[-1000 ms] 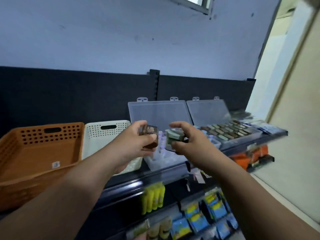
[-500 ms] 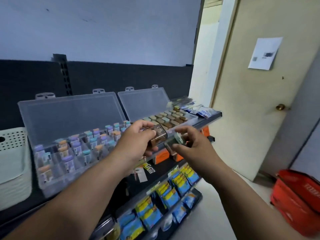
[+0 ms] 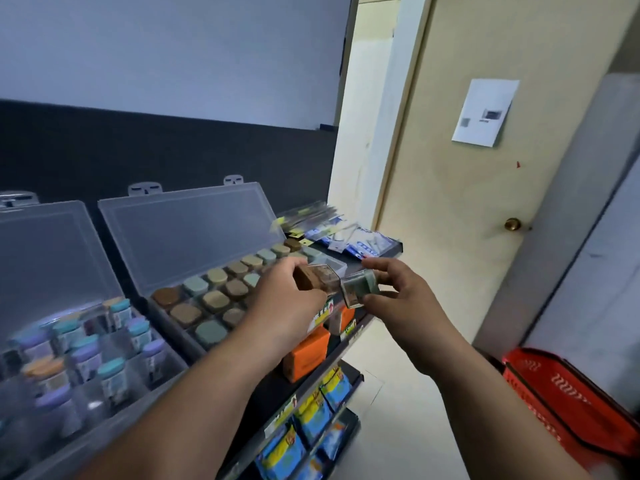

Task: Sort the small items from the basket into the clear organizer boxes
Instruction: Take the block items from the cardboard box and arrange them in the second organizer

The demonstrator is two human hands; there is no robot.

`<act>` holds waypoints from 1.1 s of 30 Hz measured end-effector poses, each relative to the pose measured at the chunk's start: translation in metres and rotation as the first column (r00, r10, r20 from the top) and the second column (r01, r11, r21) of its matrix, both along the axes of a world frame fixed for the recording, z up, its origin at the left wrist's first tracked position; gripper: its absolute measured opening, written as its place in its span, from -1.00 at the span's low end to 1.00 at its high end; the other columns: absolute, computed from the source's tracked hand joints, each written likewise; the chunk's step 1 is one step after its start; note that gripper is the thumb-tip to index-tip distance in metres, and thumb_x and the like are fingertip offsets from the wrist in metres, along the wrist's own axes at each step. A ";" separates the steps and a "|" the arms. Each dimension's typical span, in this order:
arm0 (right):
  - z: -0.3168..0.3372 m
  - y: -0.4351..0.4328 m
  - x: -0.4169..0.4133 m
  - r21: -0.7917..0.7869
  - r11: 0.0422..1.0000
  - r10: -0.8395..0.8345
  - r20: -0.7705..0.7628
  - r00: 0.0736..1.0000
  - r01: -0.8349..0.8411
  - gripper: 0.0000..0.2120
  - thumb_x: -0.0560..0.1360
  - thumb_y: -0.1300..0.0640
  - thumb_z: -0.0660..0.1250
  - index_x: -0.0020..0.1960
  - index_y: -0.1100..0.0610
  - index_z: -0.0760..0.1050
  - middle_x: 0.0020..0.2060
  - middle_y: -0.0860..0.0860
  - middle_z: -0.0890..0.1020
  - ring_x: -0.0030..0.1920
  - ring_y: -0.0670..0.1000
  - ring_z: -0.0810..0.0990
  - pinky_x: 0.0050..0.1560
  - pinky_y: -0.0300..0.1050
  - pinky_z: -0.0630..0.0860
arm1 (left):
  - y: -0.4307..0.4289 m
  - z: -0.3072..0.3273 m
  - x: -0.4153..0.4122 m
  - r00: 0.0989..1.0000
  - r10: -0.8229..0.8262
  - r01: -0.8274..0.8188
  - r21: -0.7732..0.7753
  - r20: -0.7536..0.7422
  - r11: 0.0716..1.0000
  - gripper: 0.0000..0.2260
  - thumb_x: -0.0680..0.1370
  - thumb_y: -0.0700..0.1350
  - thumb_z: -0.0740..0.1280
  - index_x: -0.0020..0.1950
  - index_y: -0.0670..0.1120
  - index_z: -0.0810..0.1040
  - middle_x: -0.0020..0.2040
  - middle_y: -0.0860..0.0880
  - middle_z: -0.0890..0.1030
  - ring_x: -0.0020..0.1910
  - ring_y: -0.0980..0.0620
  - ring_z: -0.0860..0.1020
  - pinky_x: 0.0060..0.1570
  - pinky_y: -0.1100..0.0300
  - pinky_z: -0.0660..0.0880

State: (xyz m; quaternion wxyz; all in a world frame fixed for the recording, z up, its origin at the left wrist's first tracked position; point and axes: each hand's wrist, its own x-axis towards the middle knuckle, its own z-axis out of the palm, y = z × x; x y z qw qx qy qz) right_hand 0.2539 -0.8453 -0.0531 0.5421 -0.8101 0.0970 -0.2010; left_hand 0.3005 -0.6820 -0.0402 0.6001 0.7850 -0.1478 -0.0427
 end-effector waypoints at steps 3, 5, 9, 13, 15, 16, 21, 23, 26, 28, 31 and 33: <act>-0.004 -0.026 0.022 0.030 0.999 0.020 -0.028 0.999 -0.019 -0.48 0.47 0.41 0.28 0.25 -0.10 0.49 0.13 0.00 0.58 0.09 0.03 0.61 0.05 -0.04 0.60 | -0.020 -0.007 0.023 0.996 0.062 -0.067 0.067 0.069 0.995 -0.57 0.42 -0.11 0.44 0.21 0.11 0.38 0.14 0.06 0.51 0.05 0.07 0.52 0.03 0.12 0.50; -0.005 -0.042 0.040 0.033 0.999 0.039 -0.023 0.999 -0.038 -0.51 0.49 0.40 0.28 0.30 -0.04 0.47 0.15 -0.04 0.57 0.10 0.04 0.61 0.06 -0.10 0.57 | -0.031 -0.007 0.039 0.993 0.080 -0.089 0.093 0.087 0.992 -0.60 0.41 -0.08 0.47 0.17 0.11 0.40 0.09 0.09 0.51 0.05 0.08 0.52 0.07 0.07 0.52; -0.007 -0.075 0.084 -0.092 0.993 0.077 -0.021 0.997 -0.078 -0.54 0.52 0.24 0.34 0.36 -0.09 0.42 0.21 -0.11 0.55 0.12 0.00 0.59 0.19 0.05 0.55 | -0.052 -0.007 0.071 0.984 0.126 -0.142 0.130 0.127 0.981 -0.59 0.44 -0.08 0.47 0.22 0.15 0.44 0.07 0.15 0.49 0.06 0.11 0.53 0.10 0.07 0.54; -0.009 -0.111 0.138 -0.262 0.943 0.201 -0.040 0.979 -0.204 -0.54 0.49 0.10 0.42 0.33 -0.14 0.40 0.17 -0.14 0.54 0.11 -0.12 0.57 0.09 -0.15 0.54 | -0.076 -0.019 0.099 0.966 0.183 -0.214 0.164 0.185 0.963 -0.59 0.48 -0.08 0.43 0.30 0.11 0.45 0.12 0.14 0.46 0.09 0.15 0.49 0.11 0.15 0.50; -0.008 -0.126 0.166 -0.315 0.897 0.308 -0.060 0.950 -0.311 -0.59 0.47 0.09 0.44 0.27 -0.12 0.43 0.08 -0.20 0.56 -0.01 -0.28 0.57 -0.13 -0.43 0.47 | -0.090 -0.024 0.111 0.944 0.221 -0.282 0.247 0.246 0.927 -0.60 0.47 -0.06 0.43 0.28 0.12 0.45 0.11 0.14 0.48 0.08 0.15 0.48 0.07 0.19 0.47; -0.009 -0.132 0.179 -0.344 0.865 0.362 -0.076 0.929 -0.365 -0.62 0.46 0.10 0.45 0.22 -0.12 0.45 0.02 -0.25 0.56 -0.07 -0.36 0.55 -0.21 -0.49 0.43 | -0.096 -0.026 0.117 0.931 0.249 -0.323 0.284 0.266 0.903 -0.60 0.46 -0.04 0.44 0.26 0.13 0.45 0.11 0.14 0.50 0.07 0.15 0.48 0.07 0.19 0.47; -0.019 -0.154 0.235 -0.493 0.688 0.534 -0.153 0.832 -0.532 -0.57 0.41 0.04 0.49 0.26 -0.04 0.49 0.01 -0.18 0.55 -0.04 -0.30 0.51 -0.11 -0.54 0.37 | -0.126 -0.030 0.135 0.889 0.321 -0.450 0.492 0.327 0.745 -0.63 0.40 0.07 0.46 0.18 0.18 0.47 0.06 0.24 0.45 0.10 0.13 0.41 0.16 0.06 0.43; -0.025 -0.157 0.252 -0.507 0.626 0.593 -0.185 0.784 -0.593 -0.57 0.40 0.03 0.49 0.24 -0.03 0.50 0.03 -0.15 0.55 -0.04 -0.27 0.51 -0.11 -0.54 0.35 | -0.134 -0.034 0.139 0.878 0.346 -0.479 0.563 0.332 0.674 -0.59 0.43 0.09 0.43 0.25 0.20 0.44 0.10 0.23 0.43 0.15 0.13 0.35 0.21 0.06 0.37; -0.038 -0.156 0.266 -0.543 0.526 0.651 -0.238 0.721 -0.655 -0.52 0.37 -0.01 0.52 0.25 -0.03 0.50 0.04 -0.14 0.52 -0.02 -0.20 0.49 -0.10 -0.54 0.34 | -0.143 -0.043 0.143 0.871 0.359 -0.490 0.637 0.334 0.596 -0.60 0.45 0.11 0.40 0.27 0.21 0.43 0.18 0.21 0.45 0.18 0.12 0.32 0.22 0.07 0.33; -0.045 -0.154 0.273 -0.540 0.486 0.682 -0.258 0.685 -0.687 -0.49 0.35 -0.03 0.53 0.26 -0.03 0.50 0.00 -0.19 0.46 -0.04 -0.23 0.47 -0.09 -0.55 0.33 | -0.147 -0.047 0.144 0.868 0.378 -0.492 0.660 0.322 0.568 -0.61 0.47 0.12 0.38 0.28 0.21 0.41 0.19 0.21 0.43 0.19 0.13 0.28 0.23 0.10 0.31; -0.049 -0.154 0.279 -0.530 0.437 0.729 -0.264 0.631 -0.727 -0.49 0.34 -0.07 0.53 0.25 -0.04 0.49 -0.04 -0.24 0.40 -0.06 -0.27 0.45 -0.05 -0.49 0.37 | -0.151 -0.050 0.144 0.857 0.413 -0.505 0.659 0.308 0.557 -0.60 0.50 0.12 0.35 0.31 0.21 0.39 0.10 0.23 0.38 0.12 0.18 0.19 0.20 0.14 0.28; -0.050 -0.157 0.282 -0.517 0.411 0.756 -0.267 0.597 -0.751 -0.49 0.33 -0.11 0.51 0.24 -0.08 0.47 -0.01 -0.24 0.41 0.00 -0.27 0.45 0.02 -0.42 0.39 | -0.152 -0.050 0.143 0.856 0.409 -0.505 0.681 0.316 0.531 -0.61 0.51 0.14 0.32 0.32 0.20 0.38 0.09 0.22 0.37 0.14 0.16 0.21 0.18 0.13 0.28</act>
